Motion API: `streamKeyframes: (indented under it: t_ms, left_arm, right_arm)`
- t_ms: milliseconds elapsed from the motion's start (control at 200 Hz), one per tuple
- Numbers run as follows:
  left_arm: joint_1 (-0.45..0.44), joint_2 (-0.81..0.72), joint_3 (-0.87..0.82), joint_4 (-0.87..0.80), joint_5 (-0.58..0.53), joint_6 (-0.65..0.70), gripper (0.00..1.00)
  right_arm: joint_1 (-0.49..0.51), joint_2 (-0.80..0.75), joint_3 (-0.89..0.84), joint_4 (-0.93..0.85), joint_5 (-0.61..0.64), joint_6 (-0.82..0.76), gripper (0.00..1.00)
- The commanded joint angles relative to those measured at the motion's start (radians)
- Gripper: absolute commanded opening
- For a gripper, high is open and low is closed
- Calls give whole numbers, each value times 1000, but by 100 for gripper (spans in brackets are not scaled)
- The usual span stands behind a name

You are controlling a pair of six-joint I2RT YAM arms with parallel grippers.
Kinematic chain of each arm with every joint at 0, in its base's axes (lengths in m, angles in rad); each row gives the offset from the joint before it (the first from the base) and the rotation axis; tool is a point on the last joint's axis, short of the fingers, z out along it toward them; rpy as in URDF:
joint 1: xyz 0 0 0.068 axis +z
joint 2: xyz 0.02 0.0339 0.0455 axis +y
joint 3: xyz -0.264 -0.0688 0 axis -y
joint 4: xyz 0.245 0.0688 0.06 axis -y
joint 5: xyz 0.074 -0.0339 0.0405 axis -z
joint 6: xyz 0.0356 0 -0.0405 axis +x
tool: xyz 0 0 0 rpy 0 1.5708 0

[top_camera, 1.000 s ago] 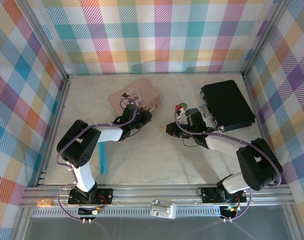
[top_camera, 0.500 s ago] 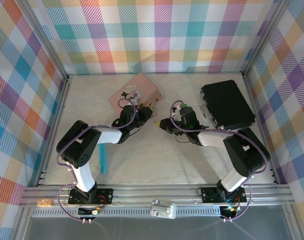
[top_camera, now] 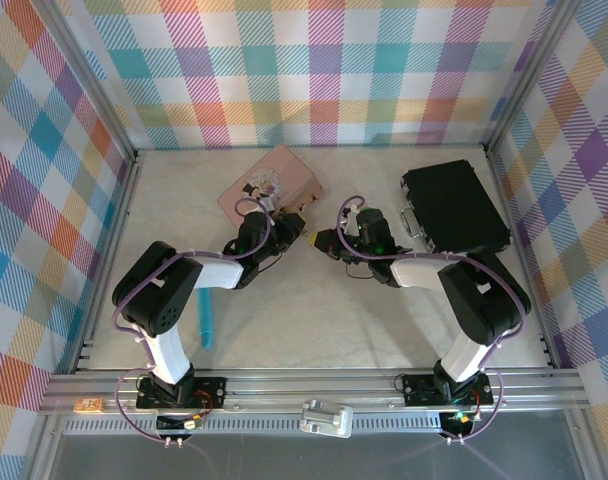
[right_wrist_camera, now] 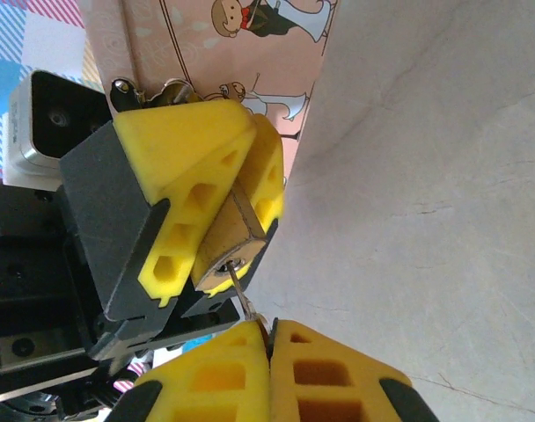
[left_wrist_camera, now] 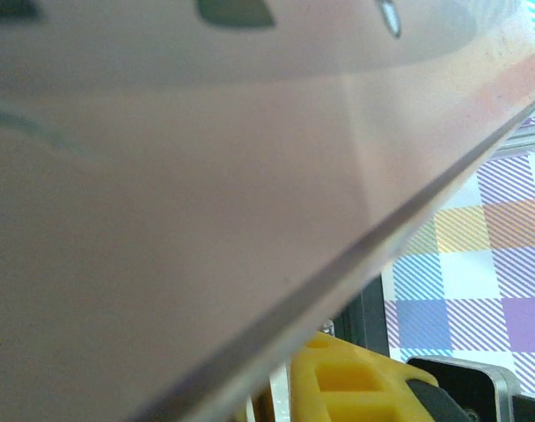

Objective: Unlock the padlock with the key

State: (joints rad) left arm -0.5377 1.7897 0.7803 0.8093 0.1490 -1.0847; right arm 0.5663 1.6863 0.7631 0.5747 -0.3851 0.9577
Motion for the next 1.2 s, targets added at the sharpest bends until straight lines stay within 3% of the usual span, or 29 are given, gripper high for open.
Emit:
streamKeyframes:
  t_ms: [0, 415, 790, 1100, 1195]
  left_arm:
    - [4, -40, -6, 109, 27, -15, 0]
    - [-13, -33, -16, 152, 32, -29, 0]
    - [-21, -32, -44, 216, 55, -31, 0]
    - [-25, -46, -55, 200, 44, -23, 0]
    - [-27, -44, -52, 200, 45, -25, 0]
  right_arm:
    - [2, 15, 20, 48, -21, 19, 0]
    - [1, 64, 24, 177, -43, 101, 0]
    - [-45, 150, 49, 366, -166, 376, 0]
    - [-44, 158, 68, 376, -172, 398, 0]
    - [-36, 136, 80, 303, -150, 321, 0]
